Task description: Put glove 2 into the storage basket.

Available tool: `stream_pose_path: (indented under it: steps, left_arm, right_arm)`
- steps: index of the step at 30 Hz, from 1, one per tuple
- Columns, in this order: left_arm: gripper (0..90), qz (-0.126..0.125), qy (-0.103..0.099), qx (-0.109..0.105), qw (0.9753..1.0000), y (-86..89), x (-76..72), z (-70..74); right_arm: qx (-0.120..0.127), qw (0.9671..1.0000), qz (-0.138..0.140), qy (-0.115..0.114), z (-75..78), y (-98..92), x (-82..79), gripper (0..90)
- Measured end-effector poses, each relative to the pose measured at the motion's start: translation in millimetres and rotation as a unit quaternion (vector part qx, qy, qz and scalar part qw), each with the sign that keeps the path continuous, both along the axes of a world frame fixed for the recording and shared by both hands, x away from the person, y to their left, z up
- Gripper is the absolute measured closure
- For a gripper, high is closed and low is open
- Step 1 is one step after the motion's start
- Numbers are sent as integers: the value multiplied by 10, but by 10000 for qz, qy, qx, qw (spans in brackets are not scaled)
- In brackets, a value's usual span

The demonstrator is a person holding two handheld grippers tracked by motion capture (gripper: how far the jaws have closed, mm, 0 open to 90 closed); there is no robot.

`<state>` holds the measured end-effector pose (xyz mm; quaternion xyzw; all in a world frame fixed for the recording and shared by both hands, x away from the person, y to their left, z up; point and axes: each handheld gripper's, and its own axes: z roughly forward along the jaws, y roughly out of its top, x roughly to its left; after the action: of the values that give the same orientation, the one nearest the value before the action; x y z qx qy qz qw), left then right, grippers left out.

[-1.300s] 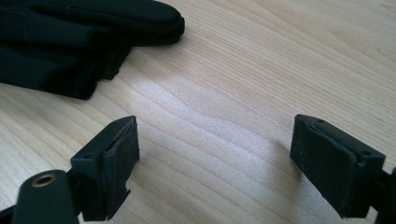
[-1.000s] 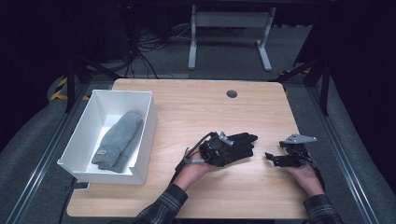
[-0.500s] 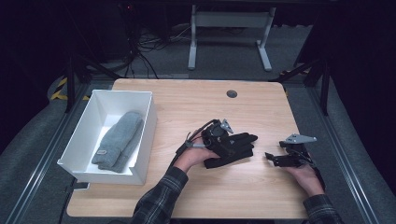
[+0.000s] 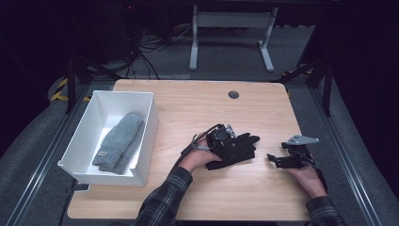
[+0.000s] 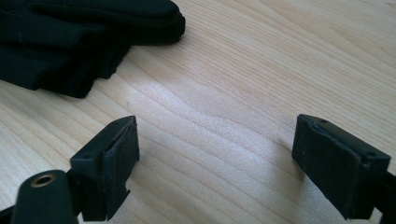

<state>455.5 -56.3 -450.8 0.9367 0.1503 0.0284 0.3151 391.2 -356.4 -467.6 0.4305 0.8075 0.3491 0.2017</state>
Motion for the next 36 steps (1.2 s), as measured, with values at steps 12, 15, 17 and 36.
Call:
stream_pose_path:
  steps: [12, 15, 17, 36]
  left_arm:
    - [644, 11, 286, -133, 9995, 59, 7, 26]
    - [681, 68, 404, -133, 9991, 67, 15, 49]
    - [685, 132, 523, -205, 9983, 87, 17, 62]
    - [682, 1009, 370, -595, 9924, 668, -109, 913]
  right_arm:
    - [5, 10000, -6, 0, 0, 1, -1, 153]
    - [1, 10000, -1, 0, 0, 0, 0, 153]
    - [1, 10000, -1, 0, 0, 0, 0, 153]
    - [1, 10000, 1, 1, 0, 1, -1, 152]
